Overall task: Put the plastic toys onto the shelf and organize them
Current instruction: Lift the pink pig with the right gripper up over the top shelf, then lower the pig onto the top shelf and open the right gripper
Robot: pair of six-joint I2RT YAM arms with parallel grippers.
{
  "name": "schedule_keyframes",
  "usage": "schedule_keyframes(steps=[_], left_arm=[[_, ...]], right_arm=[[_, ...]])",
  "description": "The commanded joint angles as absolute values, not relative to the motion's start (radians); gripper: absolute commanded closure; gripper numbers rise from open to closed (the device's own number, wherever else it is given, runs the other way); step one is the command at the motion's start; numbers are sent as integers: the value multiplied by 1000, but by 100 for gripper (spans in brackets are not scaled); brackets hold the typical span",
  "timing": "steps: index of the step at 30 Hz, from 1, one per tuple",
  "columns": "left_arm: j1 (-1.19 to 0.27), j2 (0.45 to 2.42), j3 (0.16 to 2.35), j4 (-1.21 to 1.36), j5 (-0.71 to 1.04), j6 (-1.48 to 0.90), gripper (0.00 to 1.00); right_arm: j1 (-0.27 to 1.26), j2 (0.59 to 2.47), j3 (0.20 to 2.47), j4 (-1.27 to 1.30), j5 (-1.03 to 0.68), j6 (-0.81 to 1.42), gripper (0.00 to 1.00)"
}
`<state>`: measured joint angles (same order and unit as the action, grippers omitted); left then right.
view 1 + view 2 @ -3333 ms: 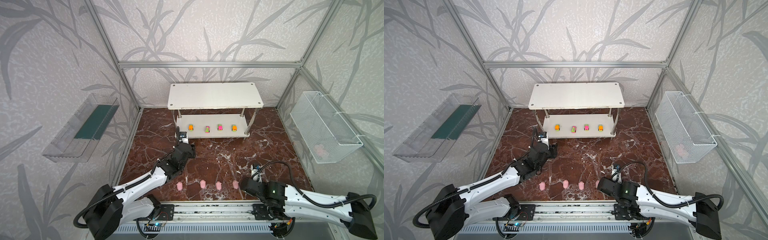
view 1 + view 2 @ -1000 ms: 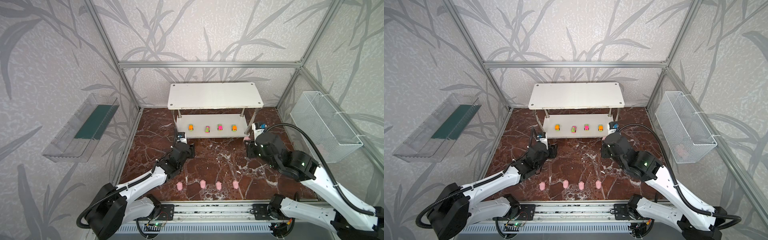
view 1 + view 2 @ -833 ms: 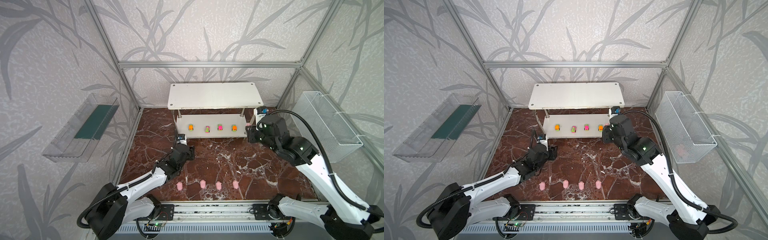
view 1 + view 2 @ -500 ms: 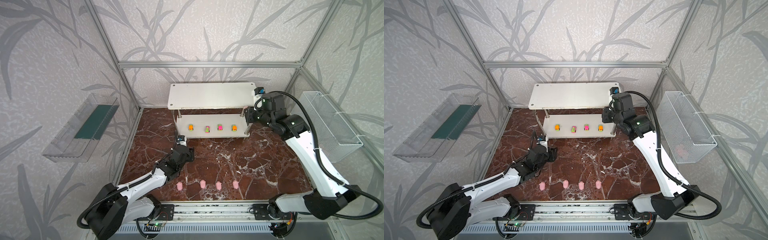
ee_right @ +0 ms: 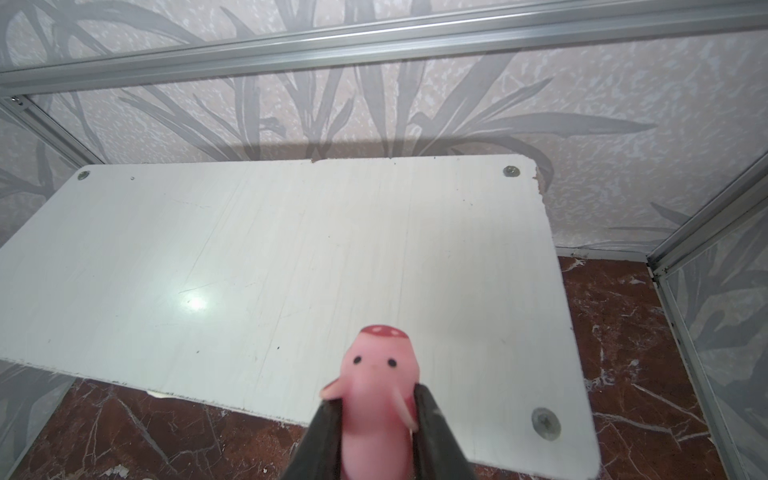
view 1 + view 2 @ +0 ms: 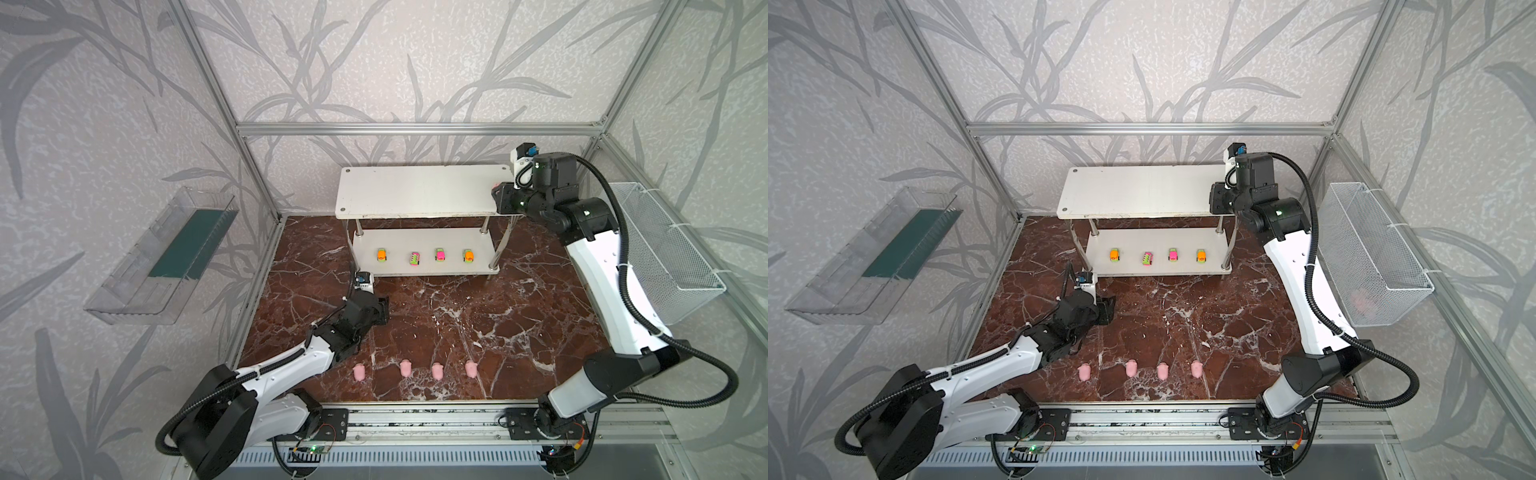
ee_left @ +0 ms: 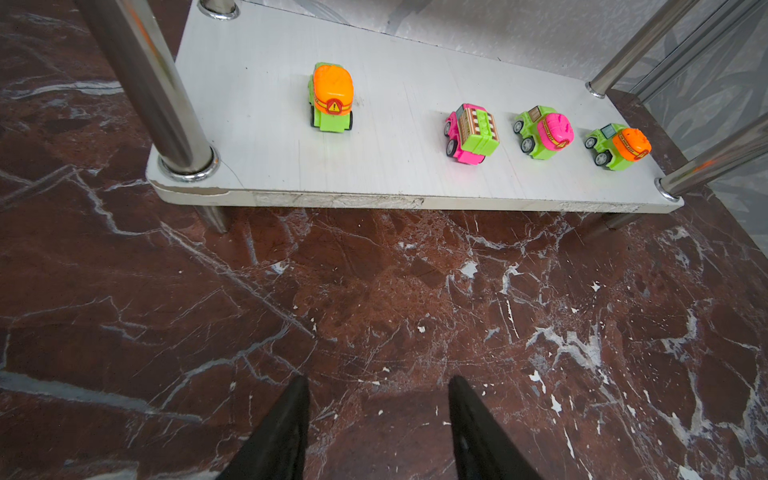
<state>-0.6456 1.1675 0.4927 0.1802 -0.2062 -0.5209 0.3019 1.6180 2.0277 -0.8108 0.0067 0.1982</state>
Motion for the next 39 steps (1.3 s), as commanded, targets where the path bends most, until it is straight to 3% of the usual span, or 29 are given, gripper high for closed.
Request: schedule_keyframes(steps=[1,21,39], left_arm=[[-641,1178,490,190,-201,-535,47],[-642,1216,505,204,-188,-534,47],[-642,1250,514,215,-184,-537,47]], right_arm=[[286,1642,2065,-852,-16,172,71],[250,1753,2146,-911,2,143,69],[250,1752,2192,-912,8,139,51]])
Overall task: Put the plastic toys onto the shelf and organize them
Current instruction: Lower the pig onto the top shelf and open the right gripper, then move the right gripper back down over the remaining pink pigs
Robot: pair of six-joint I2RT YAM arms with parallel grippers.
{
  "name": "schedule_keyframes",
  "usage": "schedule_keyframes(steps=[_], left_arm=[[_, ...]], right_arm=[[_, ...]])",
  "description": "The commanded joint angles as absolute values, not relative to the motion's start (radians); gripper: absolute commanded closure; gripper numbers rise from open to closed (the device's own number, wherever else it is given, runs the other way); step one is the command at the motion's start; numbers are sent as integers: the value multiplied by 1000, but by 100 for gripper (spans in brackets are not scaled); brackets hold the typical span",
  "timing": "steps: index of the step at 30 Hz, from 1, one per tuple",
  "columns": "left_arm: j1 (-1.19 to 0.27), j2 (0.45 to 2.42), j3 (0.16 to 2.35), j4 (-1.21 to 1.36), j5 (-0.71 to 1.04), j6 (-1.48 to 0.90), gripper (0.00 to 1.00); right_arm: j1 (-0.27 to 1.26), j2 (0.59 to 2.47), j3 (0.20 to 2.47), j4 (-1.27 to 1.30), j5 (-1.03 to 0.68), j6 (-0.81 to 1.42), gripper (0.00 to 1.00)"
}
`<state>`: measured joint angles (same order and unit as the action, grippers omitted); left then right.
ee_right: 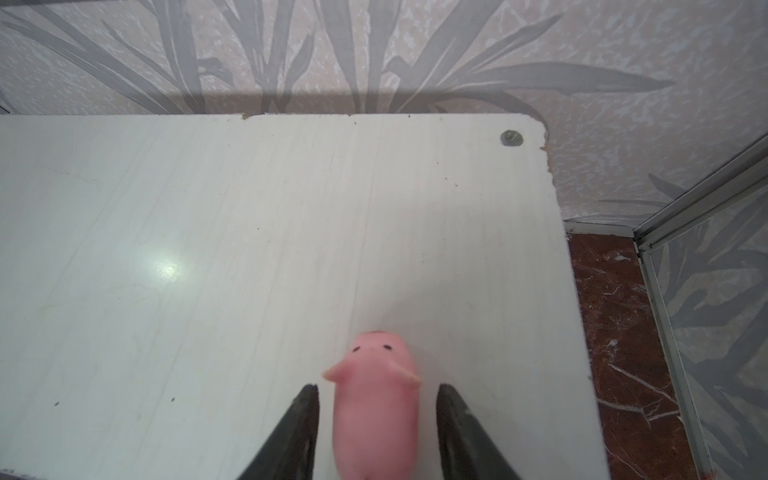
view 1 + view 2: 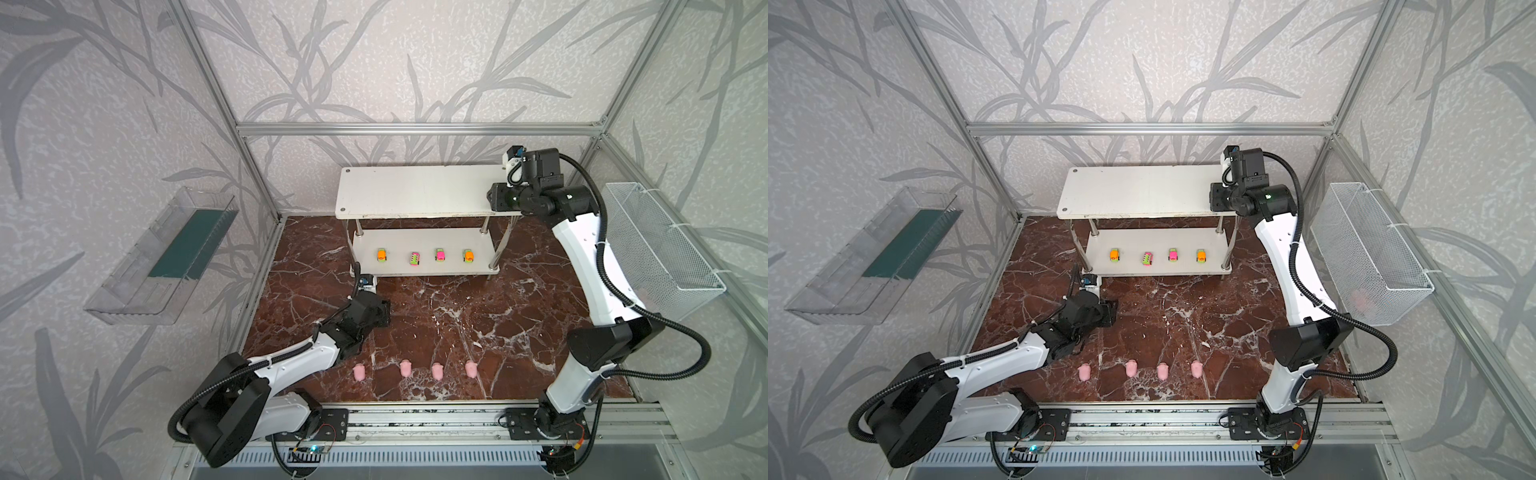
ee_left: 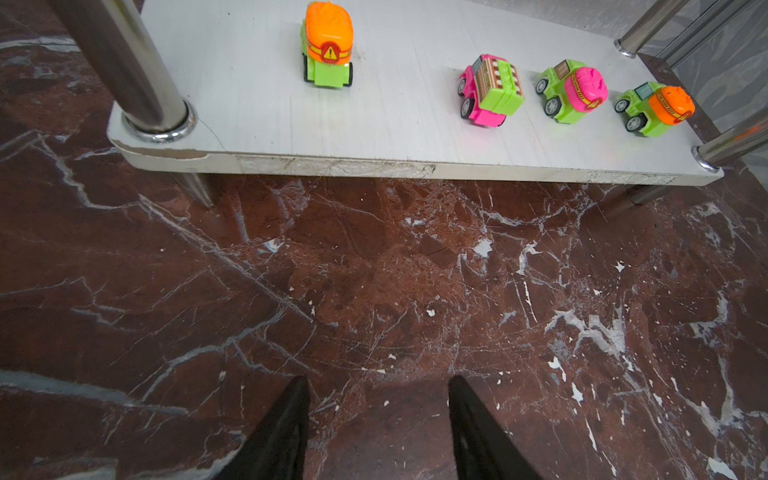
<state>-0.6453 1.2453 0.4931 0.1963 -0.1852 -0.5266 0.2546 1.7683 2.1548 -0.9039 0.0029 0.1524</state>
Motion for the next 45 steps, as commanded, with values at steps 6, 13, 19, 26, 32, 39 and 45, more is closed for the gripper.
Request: schedule_keyframes(steps=[6,13,19,26,32,39,45], left_arm=[[-641,1250,518,210,-189,-534,47],[-640,1262,520,215,-185,-537,47],[-638,1266,524,215,-184,-535,47],[-638,1262,526,220,-197,-528,47],[-638,1267,532,227,-204,-523,47],[-638,1275,540,228,-212,-522,47],[-638,1277,538,233,-220,-519,47]], right_arm=[[250,1645,2149,-857,-20,127,48],[250,1359,1814,-630,-52,154,45],[252,1091,1497,-498,-115,180,43],[333,880,1233,-534,-95,215,41],[551,715,943,-458,74,210,38],[805,600,705,-506,270,326,37],[975,557,543,-538,333,491,36]])
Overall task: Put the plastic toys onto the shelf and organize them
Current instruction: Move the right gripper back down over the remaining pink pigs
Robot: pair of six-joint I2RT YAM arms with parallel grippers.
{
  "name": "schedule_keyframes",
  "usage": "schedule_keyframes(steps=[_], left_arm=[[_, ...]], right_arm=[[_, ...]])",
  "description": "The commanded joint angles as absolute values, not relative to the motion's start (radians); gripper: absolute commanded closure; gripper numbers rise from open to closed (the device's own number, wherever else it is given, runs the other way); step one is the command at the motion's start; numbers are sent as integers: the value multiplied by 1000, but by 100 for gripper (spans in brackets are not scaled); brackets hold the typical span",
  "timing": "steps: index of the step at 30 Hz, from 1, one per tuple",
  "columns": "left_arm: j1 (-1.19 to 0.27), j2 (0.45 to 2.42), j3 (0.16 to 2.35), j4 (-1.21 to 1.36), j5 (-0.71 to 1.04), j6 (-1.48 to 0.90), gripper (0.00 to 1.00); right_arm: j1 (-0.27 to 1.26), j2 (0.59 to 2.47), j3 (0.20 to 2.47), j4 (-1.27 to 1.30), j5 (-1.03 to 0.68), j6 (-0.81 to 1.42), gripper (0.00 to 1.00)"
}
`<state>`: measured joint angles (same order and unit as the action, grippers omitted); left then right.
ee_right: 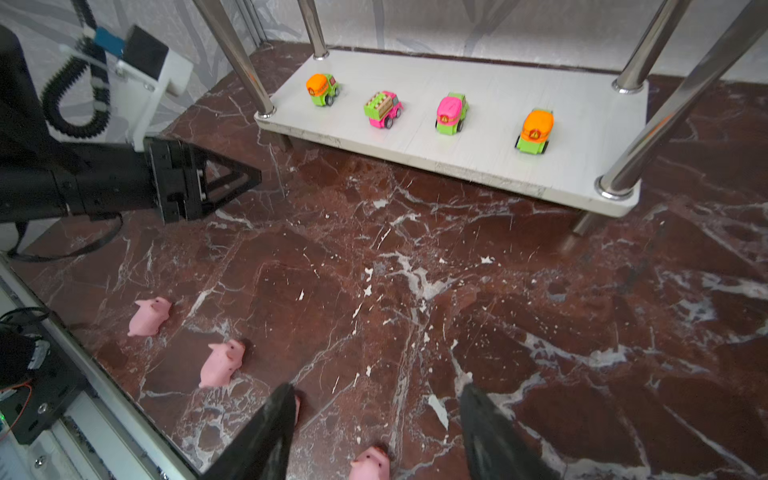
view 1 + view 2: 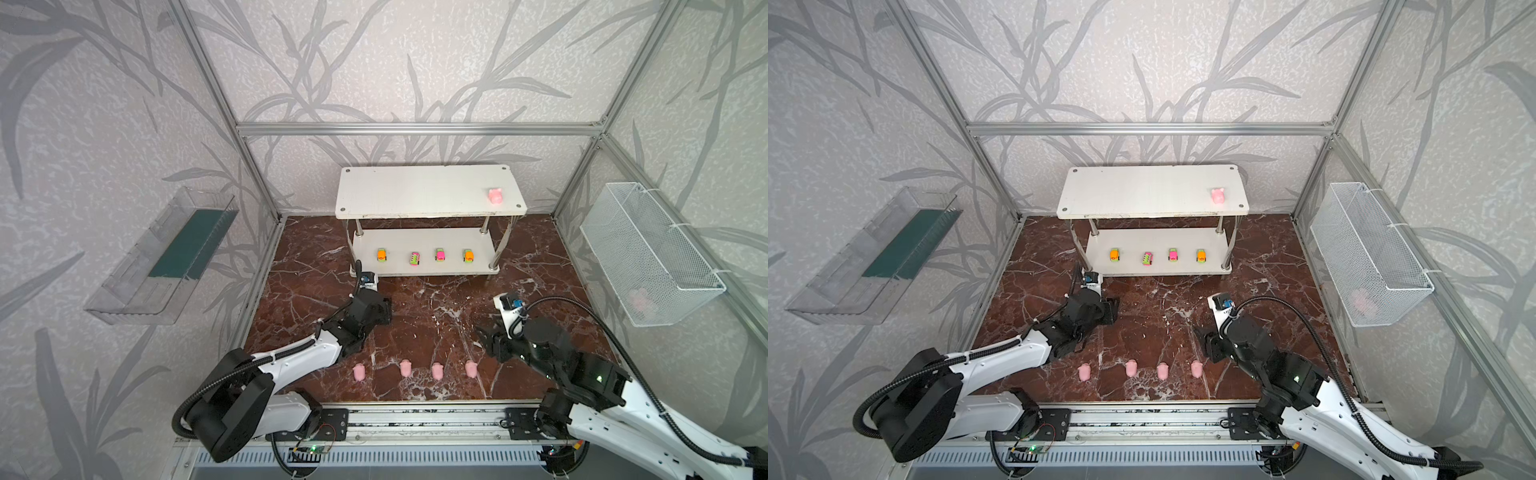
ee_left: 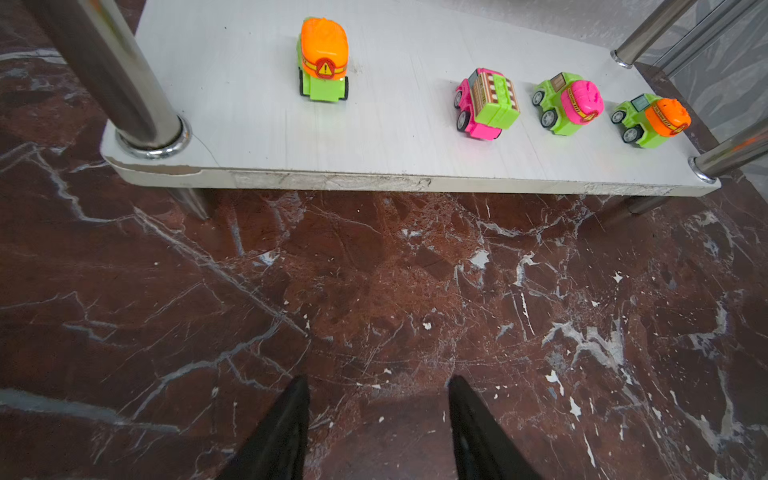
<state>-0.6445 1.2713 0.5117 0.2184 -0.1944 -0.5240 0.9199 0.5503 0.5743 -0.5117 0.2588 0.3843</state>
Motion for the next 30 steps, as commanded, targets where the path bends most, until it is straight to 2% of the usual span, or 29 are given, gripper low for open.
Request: schedule_keyframes(steps=[1,6,10,30], left_arm=[[-639,1278,540,233,-219,-518,47],[-640,1278,541,231,-221,-517,47],[-639,1271,535,228,-222,-518,47],[-635,1277,534,226,-223,-523,47]], right_arm=[[1001,582,530,-547,340,518,36],[1149,711,497,-565,384,646,36],[1227,744,452,-524,409,739,36],[1258,803,325,-430,405,911,40]])
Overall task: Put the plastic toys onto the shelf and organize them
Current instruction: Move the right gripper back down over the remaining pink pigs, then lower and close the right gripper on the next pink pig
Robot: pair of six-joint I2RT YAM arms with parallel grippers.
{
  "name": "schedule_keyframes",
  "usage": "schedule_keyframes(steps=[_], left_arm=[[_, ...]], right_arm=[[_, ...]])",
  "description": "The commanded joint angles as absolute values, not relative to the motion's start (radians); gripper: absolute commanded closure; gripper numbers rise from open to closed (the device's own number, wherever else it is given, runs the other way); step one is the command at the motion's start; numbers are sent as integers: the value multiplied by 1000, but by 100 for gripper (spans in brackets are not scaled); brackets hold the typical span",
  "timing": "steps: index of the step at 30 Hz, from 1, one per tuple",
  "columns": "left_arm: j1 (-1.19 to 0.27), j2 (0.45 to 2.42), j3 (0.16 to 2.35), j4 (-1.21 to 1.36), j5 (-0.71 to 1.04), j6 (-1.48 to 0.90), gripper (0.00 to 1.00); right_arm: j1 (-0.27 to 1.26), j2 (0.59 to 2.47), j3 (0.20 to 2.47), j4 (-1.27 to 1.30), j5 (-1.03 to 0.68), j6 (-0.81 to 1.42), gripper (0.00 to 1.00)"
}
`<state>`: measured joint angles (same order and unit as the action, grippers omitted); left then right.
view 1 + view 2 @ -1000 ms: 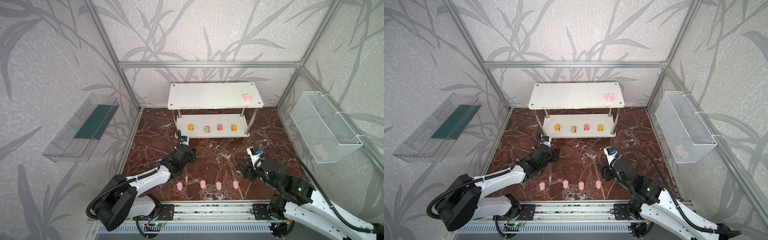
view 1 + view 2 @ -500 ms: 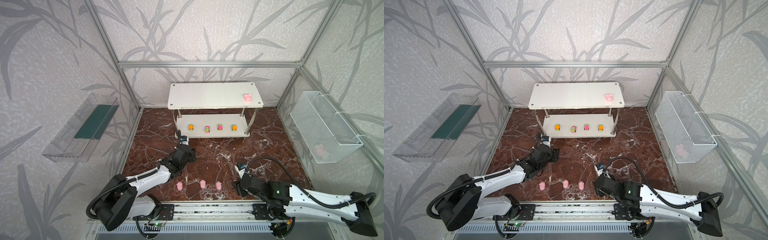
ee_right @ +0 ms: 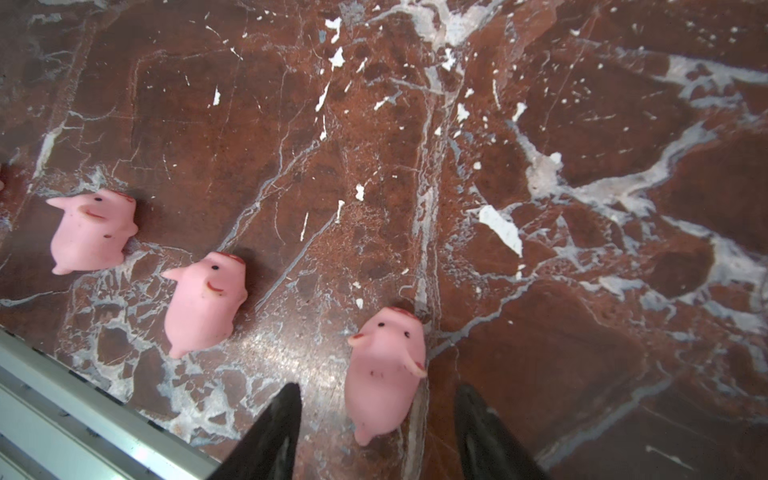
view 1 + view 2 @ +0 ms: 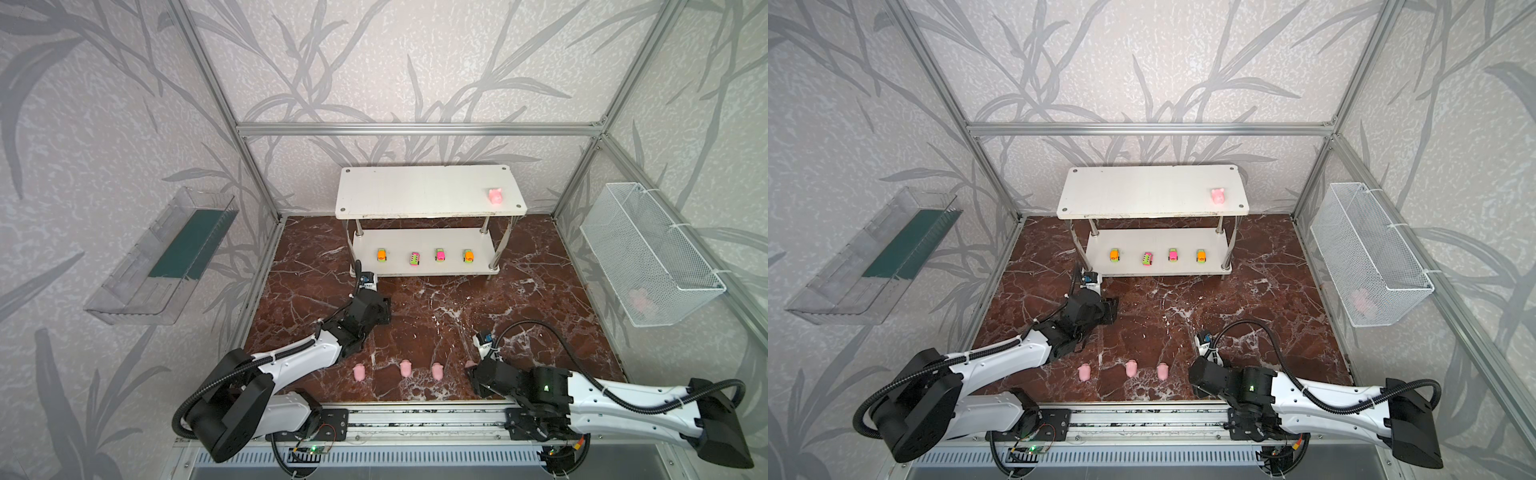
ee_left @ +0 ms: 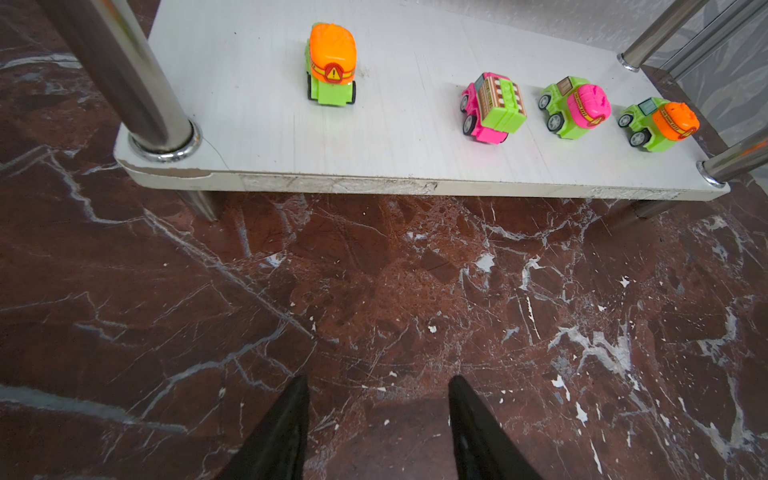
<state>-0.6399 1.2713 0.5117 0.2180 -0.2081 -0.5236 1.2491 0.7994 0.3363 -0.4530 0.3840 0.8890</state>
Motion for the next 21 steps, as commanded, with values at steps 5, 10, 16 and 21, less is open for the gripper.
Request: schedule_keyframes(steps=[5,10,16,21], left_arm=[[-634,1291,538,232,-216,-526,47],[-634,1295,540,233,-215,-530,47],[-632,1297,537,236,-214,-532,47],[-631,1291,539,231,-213,-532,47]], right_arm=[[1258,834,324,-427,405,913,40],[1258,872,327,-434,403,926,41],[1259,876,306,-402,408,932,41],[1259,893,310,-388,403,924,45]])
